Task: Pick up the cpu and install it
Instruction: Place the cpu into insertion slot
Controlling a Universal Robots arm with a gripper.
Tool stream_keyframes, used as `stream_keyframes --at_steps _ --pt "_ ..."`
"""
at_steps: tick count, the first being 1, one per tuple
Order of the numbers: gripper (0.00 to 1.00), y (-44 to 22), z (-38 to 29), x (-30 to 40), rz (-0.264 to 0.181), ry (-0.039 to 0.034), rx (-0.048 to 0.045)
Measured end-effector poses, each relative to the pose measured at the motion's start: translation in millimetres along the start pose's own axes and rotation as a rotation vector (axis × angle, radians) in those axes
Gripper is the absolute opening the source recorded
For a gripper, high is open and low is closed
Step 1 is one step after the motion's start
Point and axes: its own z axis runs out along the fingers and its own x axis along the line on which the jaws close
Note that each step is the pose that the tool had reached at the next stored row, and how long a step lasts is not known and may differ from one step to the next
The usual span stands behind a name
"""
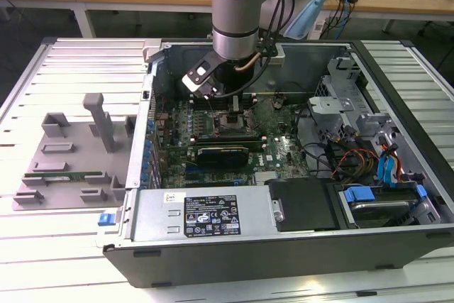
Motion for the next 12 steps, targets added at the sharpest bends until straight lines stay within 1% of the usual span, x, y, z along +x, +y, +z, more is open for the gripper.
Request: stream_keyframes --at_steps 3,6,8,10,11,12 --pt "0.11 -0.2 -0.5 0.0 0.000 0.0003 -0.0001" --pt "0.11 0.0 -5.7 0.0 0.000 0.0000 0.0000" --pt "0.11 0.2 -11.3 0.0 0.000 -0.0001 0.0001" --pt "0.11 0.4 -15.4 -0.1 0.000 -0.0002 0.0001" --pt "0.11 0.6 -21.0 -0.1 0.000 -0.0003 0.0000" --pt "0.11 0.8 -24.6 -0.1 0.000 -0.0005 0.0000"
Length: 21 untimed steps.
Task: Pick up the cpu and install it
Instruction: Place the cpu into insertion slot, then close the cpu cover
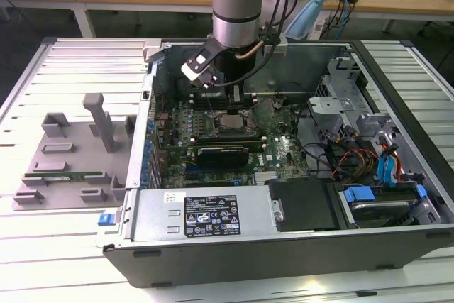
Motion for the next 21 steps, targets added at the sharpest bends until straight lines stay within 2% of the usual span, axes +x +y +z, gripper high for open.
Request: stream_keyframes --at_steps 1,3,6,12,21 --pt "0.11 0.2 -4.8 0.0 0.000 -0.0001 0.0000" --pt "0.11 0.4 -9.9 0.0 0.000 0.0001 -0.0002" --pt "0.11 0.4 -9.9 -2.5 0.000 0.0009 -0.0002" --pt "0.11 0.5 -13.2 -2.6 0.000 0.0010 -0.0001" --pt "0.11 0.5 -14.0 -2.6 0.000 0.0008 0.0000"
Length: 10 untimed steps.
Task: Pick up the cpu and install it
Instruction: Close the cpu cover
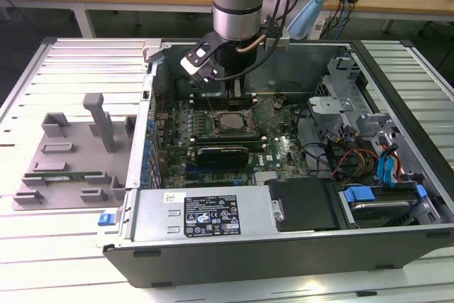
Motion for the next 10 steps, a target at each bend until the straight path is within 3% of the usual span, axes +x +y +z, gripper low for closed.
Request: stream_keyframes --at_steps 3,10 --pt "0.11 0.1 -3.0 0.0 0.000 -0.0001 0.0000" --pt "0.11 1.3 -32.6 0.0 0.000 0.0001 0.0000"
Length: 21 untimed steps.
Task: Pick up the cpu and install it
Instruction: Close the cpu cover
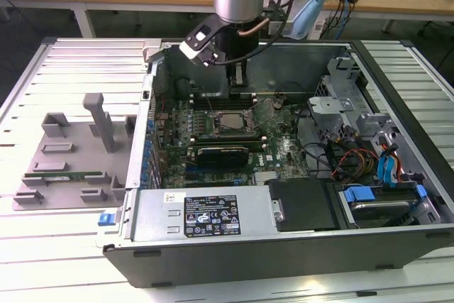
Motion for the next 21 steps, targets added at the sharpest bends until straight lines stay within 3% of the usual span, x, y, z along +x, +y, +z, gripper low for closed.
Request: stream_keyframes --at_steps 3,13,21 --pt "0.11 0.3 -1.6 0.0 0.000 0.0000 0.0000" --pt "0.11 35.4 -0.2 -0.3 0.000 0.0000 0.0000" --pt "0.11 57.2 0.6 -0.5 0.000 -0.0001 0.0001"
